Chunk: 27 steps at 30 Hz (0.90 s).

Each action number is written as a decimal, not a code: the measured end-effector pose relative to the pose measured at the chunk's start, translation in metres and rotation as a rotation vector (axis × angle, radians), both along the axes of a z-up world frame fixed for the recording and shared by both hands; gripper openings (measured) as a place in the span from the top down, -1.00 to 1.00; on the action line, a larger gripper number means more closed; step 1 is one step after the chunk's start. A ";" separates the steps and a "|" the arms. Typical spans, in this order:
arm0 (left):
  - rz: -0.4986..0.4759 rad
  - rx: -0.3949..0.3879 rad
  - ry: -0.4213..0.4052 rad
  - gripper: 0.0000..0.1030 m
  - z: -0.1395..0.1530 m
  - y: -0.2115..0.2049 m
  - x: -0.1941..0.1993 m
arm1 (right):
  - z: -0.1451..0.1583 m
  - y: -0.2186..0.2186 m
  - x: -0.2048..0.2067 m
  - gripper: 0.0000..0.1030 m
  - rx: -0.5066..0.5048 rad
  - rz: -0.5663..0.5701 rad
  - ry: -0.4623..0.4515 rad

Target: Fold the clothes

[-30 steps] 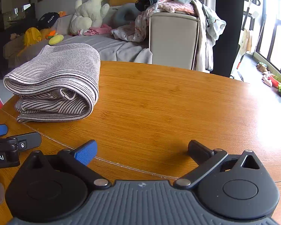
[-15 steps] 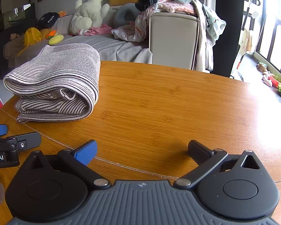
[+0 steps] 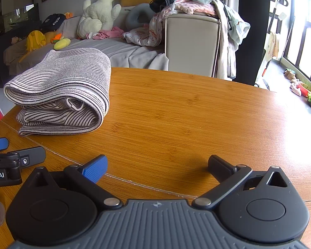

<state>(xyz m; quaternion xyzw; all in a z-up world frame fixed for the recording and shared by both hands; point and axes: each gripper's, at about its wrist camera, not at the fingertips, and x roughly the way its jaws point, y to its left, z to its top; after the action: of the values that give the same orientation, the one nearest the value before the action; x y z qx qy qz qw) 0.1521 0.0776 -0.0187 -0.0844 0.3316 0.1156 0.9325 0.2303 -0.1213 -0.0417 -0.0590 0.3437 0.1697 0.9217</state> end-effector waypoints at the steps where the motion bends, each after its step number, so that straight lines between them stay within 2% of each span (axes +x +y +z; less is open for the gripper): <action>1: -0.001 0.003 0.002 -1.00 0.000 0.000 0.000 | 0.000 0.000 0.000 -1.00 0.000 0.000 0.000; 27: 0.000 0.009 0.004 -1.00 0.000 -0.001 0.001 | 0.000 0.000 0.000 -1.00 0.000 0.000 0.000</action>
<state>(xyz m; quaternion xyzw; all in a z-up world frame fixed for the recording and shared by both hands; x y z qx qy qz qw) 0.1533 0.0763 -0.0189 -0.0797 0.3331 0.1171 0.9322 0.2306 -0.1212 -0.0417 -0.0590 0.3438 0.1698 0.9217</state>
